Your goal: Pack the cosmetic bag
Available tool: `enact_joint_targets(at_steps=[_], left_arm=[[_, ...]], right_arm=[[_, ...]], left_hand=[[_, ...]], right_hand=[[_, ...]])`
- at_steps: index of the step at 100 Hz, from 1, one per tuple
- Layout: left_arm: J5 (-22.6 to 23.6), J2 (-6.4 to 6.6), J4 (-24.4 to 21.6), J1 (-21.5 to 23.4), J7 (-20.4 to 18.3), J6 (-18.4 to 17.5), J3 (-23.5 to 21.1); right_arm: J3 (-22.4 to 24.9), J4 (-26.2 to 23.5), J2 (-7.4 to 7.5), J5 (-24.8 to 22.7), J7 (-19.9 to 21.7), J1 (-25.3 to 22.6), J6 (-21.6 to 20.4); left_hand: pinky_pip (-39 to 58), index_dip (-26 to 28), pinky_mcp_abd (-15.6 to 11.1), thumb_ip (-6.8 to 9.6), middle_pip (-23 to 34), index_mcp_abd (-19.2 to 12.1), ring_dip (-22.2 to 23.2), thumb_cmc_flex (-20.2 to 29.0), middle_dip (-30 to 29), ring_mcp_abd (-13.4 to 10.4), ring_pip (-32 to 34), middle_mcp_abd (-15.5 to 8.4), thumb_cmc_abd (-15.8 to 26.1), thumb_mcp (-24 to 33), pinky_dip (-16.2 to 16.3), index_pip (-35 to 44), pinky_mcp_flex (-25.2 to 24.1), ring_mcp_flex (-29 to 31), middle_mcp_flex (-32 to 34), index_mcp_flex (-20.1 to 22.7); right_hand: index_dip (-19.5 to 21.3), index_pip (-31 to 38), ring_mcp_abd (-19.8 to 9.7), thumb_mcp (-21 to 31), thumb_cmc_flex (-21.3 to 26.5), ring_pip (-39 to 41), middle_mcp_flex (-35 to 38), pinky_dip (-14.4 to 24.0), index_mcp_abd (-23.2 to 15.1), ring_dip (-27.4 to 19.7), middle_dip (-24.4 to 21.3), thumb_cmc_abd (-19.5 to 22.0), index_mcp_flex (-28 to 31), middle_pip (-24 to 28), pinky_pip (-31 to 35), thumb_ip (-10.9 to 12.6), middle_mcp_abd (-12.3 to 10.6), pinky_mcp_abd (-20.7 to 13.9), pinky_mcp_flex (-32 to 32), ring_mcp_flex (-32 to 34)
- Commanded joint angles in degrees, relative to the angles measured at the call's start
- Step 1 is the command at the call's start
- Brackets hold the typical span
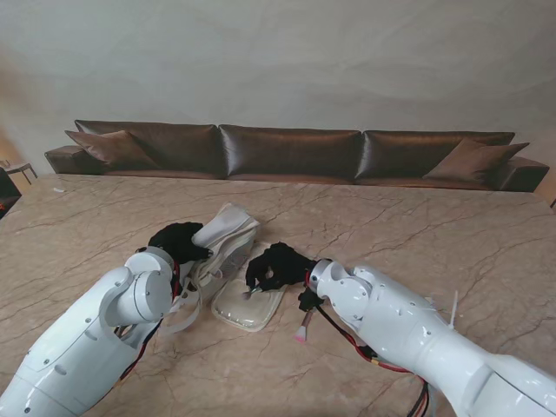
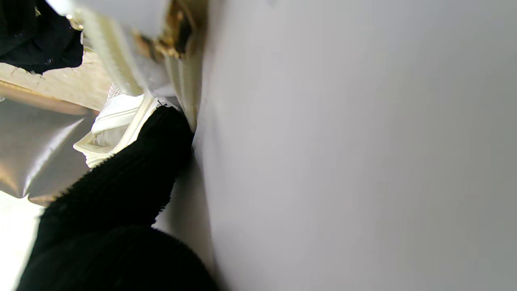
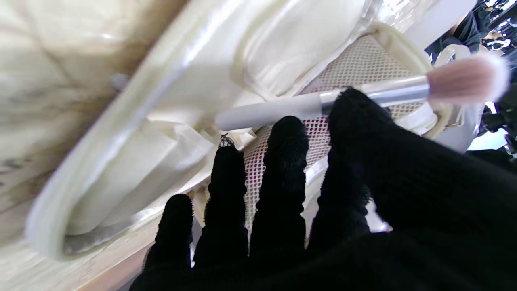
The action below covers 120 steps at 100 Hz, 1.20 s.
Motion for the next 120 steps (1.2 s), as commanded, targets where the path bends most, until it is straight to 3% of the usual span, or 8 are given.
enact_joint_targets(at_steps=[1,72,98,120], left_arm=[[-0.16,-0.25,-0.29,0.15,0.11,0.2,-0.03],[-0.28,-0.26,-0.16,-0.26,0.03,0.12,0.31],[-0.35,-0.26,-0.19,-0.04,0.06,0.12,0.22],[-0.35,-0.27,-0.35,0.23,0.17,0.17,-0.05]], right_arm=[[-0.07,0.29,0.35,-0.26,0.05,-0.51,0.03],[-1.13,7.0,-2.22,0.75,-1.97,1.35,-3.44],[-3.29,6.48,-1.46,-6.46,-6.74,2.28,-2.43],[-3.04,6.95,-1.92,-6.75,-8.45,2.13,-2.09]], left_hand=[[4.39,0.5,-0.01,0.32,4.33,-9.59,0.75,6.92,1.23,-0.97,1.84,-6.45,6.95,4.06,1.4,5.78,0.06,1.61,1.81,1.29],[4.31,0.51,-0.07,0.29,4.33,-9.6,0.71,6.85,1.22,-0.94,1.78,-6.5,6.96,4.11,1.43,5.78,-0.03,1.56,1.76,1.28],[4.34,0.53,-0.04,0.3,4.35,-9.59,0.69,6.86,1.2,-1.01,1.78,-6.51,6.9,4.17,1.42,5.83,-0.01,1.62,1.82,1.34],[4.34,0.49,-0.04,0.29,4.34,-9.62,0.67,6.81,1.18,-1.07,1.76,-6.58,6.9,4.2,1.42,5.81,-0.01,1.62,1.85,1.33]], right_hand=[[2.17,3.73,1.1,0.75,-0.41,-0.32,0.17,1.29,-0.33,0.34,-0.4,2.0,1.64,0.0,-1.06,1.26,-0.35,-0.69,-1.21,-0.04],[3.17,3.85,0.21,0.9,0.23,-0.59,-1.96,2.14,-2.13,0.11,-0.08,1.75,1.26,0.06,-2.13,1.31,-1.09,-0.98,-1.35,-2.41],[3.12,3.51,-0.15,0.85,-0.39,-0.5,-4.3,2.56,-2.52,-0.04,-0.23,1.74,1.48,-0.17,-2.1,1.29,-1.31,-1.02,-0.83,-4.01],[3.29,3.52,-0.19,1.02,-0.15,-0.17,-4.99,2.31,-3.21,-0.18,-0.3,1.49,1.24,0.27,-1.96,1.26,-1.28,-0.82,-0.56,-4.07]])
